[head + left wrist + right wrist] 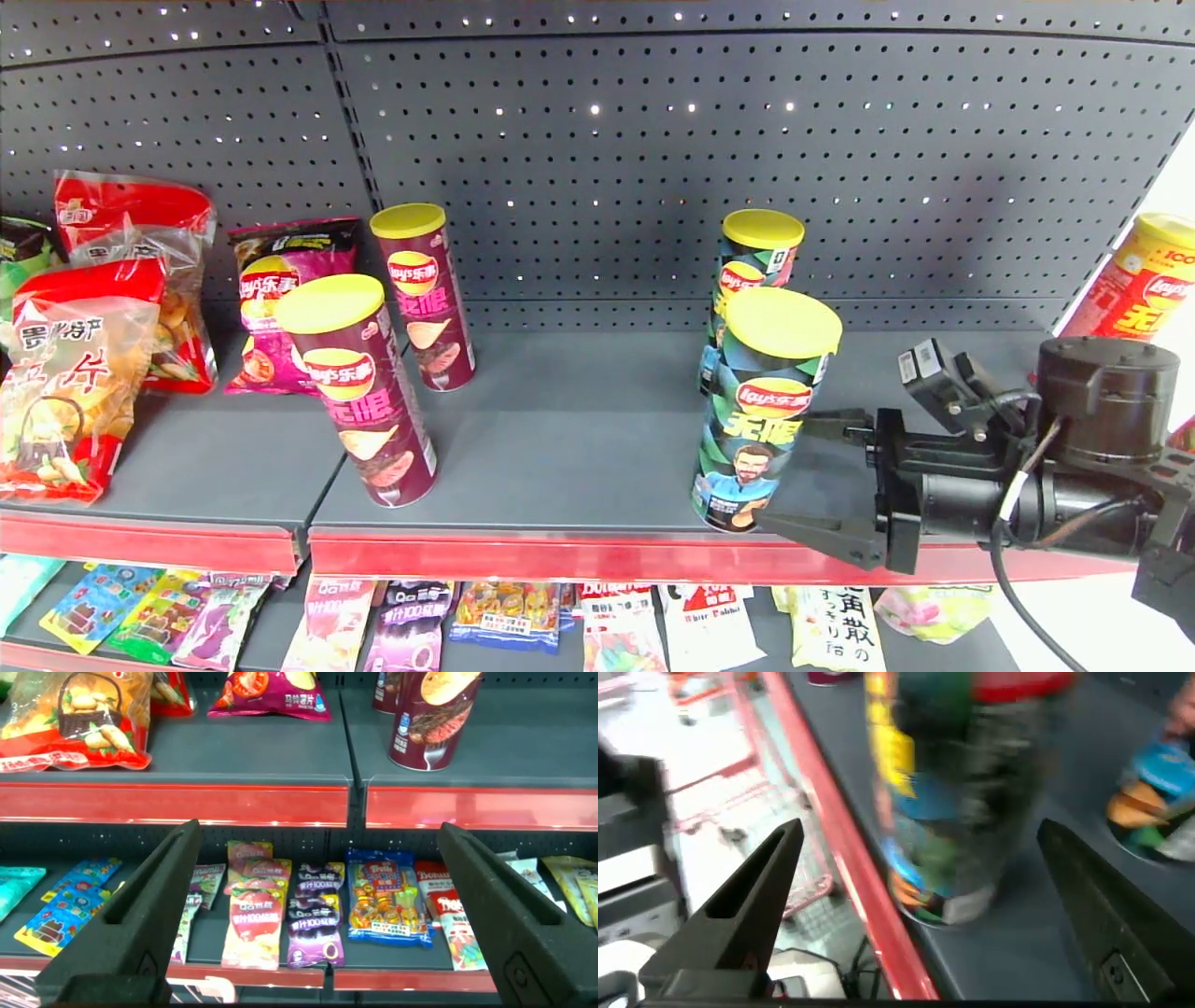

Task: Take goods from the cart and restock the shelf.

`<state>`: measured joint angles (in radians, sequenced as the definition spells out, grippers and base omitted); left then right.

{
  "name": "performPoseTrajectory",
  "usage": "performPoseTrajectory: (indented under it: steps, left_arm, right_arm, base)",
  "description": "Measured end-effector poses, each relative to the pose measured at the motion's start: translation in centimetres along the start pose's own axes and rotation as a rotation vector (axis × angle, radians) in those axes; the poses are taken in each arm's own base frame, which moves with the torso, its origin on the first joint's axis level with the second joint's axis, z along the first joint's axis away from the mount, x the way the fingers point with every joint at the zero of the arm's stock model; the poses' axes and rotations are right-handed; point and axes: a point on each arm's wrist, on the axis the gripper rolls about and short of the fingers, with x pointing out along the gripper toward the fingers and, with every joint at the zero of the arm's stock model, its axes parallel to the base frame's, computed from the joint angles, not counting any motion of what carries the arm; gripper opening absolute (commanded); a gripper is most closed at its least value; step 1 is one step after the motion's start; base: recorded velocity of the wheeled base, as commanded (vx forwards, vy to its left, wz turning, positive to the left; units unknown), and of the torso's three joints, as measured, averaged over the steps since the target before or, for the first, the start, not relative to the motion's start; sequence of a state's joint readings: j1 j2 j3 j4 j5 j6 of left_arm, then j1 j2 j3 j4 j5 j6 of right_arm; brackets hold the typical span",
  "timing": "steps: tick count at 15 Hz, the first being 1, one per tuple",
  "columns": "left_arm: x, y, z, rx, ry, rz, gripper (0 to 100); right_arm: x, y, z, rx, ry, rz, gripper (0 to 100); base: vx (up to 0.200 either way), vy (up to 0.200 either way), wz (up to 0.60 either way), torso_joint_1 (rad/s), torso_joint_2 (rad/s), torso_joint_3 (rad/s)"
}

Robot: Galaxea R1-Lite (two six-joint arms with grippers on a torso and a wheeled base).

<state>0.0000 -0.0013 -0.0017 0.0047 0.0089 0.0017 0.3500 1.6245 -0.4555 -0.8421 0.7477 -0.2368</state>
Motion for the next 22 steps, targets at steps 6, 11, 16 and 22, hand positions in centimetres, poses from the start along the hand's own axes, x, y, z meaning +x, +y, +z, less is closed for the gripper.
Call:
performPoseTrajectory:
  steps: [6, 11, 16, 22]
  left_arm:
    - [0.0, 0.0, 0.0, 0.000, 0.000, 0.000, 100]
    - [0.0, 0.0, 0.0, 0.000, 0.000, 0.000, 100]
    - [0.0, 0.0, 0.0, 0.000, 0.000, 0.000, 100]
    - [0.0, 0.0, 0.0, 0.000, 0.000, 0.000, 100]
  right_arm:
    - [1.4, -1.0, -0.1, -0.019, 0.002, 0.038, 100]
    - [2.5, -2.0, -0.1, -0.019, 0.003, 0.039, 0]
    - [3.3, -2.2, 0.1, -0.032, -0.004, 0.060, 0]
    - [2.8, -2.3, 0.2, -0.066, -0.031, 0.125, 0]
  base:
    - [0.000, 0.000, 0.00, 0.000, 0.00, 0.000]
    - [0.000, 0.000, 0.00, 0.000, 0.00, 0.000]
    - [0.000, 0.000, 0.00, 0.000, 0.00, 0.000]
    - [0.000, 0.000, 0.00, 0.000, 0.00, 0.000]
